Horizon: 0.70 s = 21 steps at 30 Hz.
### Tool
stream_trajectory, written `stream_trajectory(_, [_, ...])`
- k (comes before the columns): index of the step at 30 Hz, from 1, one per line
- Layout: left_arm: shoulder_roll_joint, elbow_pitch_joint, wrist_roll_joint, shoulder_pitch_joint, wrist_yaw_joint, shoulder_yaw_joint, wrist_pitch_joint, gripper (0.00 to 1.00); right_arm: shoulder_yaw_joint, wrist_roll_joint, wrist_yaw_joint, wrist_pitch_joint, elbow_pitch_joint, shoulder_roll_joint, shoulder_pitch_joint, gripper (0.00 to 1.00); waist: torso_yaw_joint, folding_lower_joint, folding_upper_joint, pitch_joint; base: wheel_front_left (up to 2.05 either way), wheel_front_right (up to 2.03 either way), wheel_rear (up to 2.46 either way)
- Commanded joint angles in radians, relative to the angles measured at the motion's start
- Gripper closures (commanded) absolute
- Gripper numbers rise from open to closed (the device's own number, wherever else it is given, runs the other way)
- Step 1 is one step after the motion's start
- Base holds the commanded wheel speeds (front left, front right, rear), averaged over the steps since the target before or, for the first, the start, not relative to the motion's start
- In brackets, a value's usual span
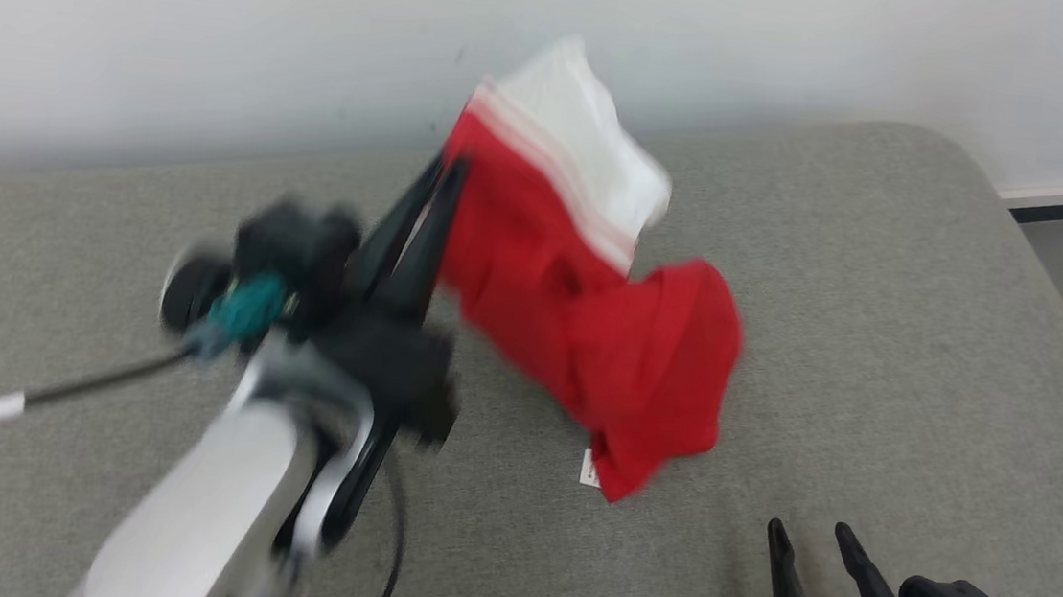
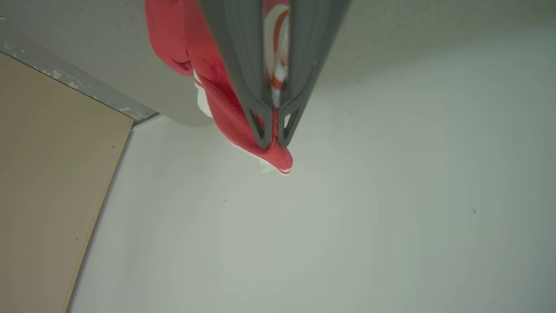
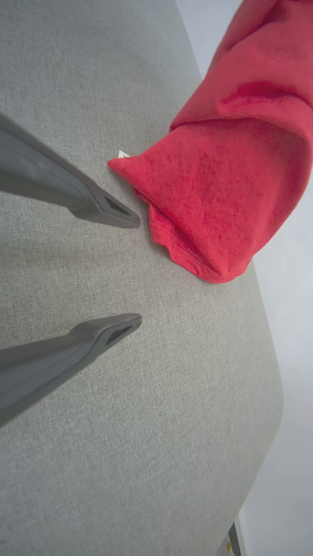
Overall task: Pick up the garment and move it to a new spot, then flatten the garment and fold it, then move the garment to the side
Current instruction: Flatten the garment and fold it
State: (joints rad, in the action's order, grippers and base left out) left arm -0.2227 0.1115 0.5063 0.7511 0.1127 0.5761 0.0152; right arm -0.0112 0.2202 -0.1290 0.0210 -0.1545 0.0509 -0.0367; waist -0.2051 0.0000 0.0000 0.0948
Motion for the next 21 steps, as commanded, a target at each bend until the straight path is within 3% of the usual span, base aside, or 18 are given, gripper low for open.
stream_trajectory(1, [-0.046,-0.014,0.057,-0.180,0.033,-0.024,0.006,1.00,0.007,0.006,-0.003,0.006,0.007,-0.001,-0.004,0.00,0.037,0.0000,0.0000,0.013,0.00,0.00,0.00])
stream_trajectory(6, [-0.112,0.010,0.140,-0.455,0.060,-0.056,-0.022,1.00,0.024,-0.012,-0.003,-0.002,0.019,-0.001,0.010,0.00,0.080,0.0000,0.0000,0.041,0.00,0.00,0.00])
stream_trajectory(11, [-0.089,0.049,0.196,-0.550,0.066,-0.094,-0.095,1.00,0.060,-0.030,-0.003,-0.056,0.053,-0.001,0.048,0.00,0.117,0.0000,0.0000,0.056,0.00,0.00,0.00])
stream_trajectory(15, [-0.064,0.068,0.207,-0.553,0.057,-0.106,-0.136,1.00,0.058,-0.033,-0.003,-0.178,0.080,0.026,0.133,0.00,0.126,0.0000,0.0000,0.060,0.00,0.00,0.00])
stream_trajectory(21, [-0.058,0.077,0.202,-0.524,0.057,-0.108,-0.156,1.00,0.054,-0.013,-0.003,-0.444,0.034,0.079,0.341,0.00,0.122,0.0000,0.0000,0.092,0.00,0.00,0.00])
